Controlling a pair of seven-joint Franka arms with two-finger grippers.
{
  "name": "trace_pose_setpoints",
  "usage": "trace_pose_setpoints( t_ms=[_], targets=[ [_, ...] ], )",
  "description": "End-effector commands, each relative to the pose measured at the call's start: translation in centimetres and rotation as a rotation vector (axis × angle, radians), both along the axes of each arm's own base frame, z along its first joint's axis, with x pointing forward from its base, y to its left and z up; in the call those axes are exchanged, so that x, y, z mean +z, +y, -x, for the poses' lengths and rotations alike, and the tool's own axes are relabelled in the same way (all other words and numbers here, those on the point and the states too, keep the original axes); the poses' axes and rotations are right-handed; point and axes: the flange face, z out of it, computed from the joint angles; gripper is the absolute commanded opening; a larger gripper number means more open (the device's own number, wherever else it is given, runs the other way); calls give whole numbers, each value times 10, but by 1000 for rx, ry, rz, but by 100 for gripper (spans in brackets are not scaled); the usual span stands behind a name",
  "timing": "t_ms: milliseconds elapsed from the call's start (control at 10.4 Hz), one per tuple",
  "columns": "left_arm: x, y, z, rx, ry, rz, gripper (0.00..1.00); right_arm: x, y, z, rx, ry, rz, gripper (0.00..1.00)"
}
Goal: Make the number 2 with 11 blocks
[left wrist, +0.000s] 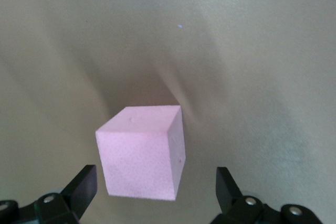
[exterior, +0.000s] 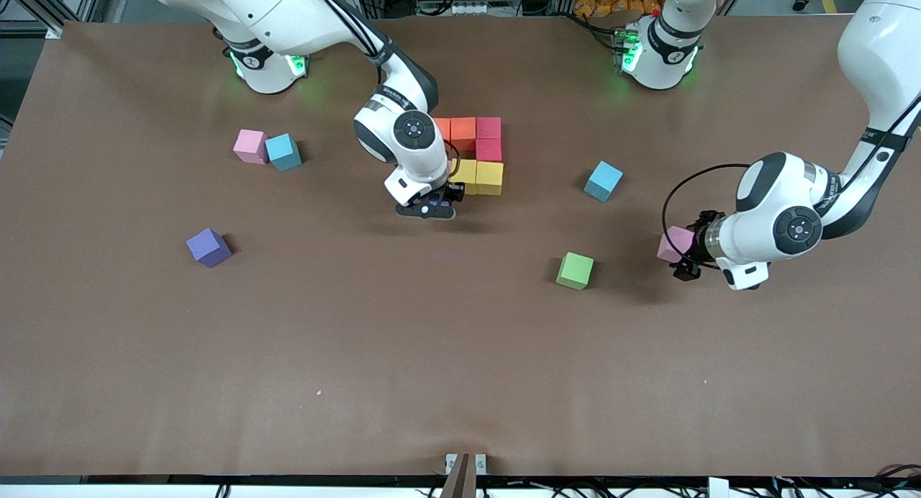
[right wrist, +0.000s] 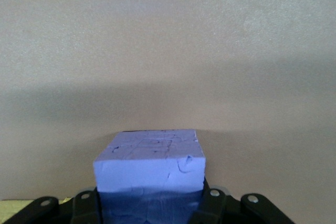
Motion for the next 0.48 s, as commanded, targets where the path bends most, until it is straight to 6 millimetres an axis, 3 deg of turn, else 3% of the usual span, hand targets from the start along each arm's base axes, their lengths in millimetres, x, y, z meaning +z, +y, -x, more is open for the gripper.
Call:
trace_pose_setpoints(
  t_ms=[0, 385],
  targets=[
    [-11, 2, 8, 7, 7, -9, 100, -2, 4, -1, -1, -17, 15, 37],
    [-25, 6, 18, -7, 25, -24, 100, -3, 1, -1, 11, -18, 27, 38]
  ],
)
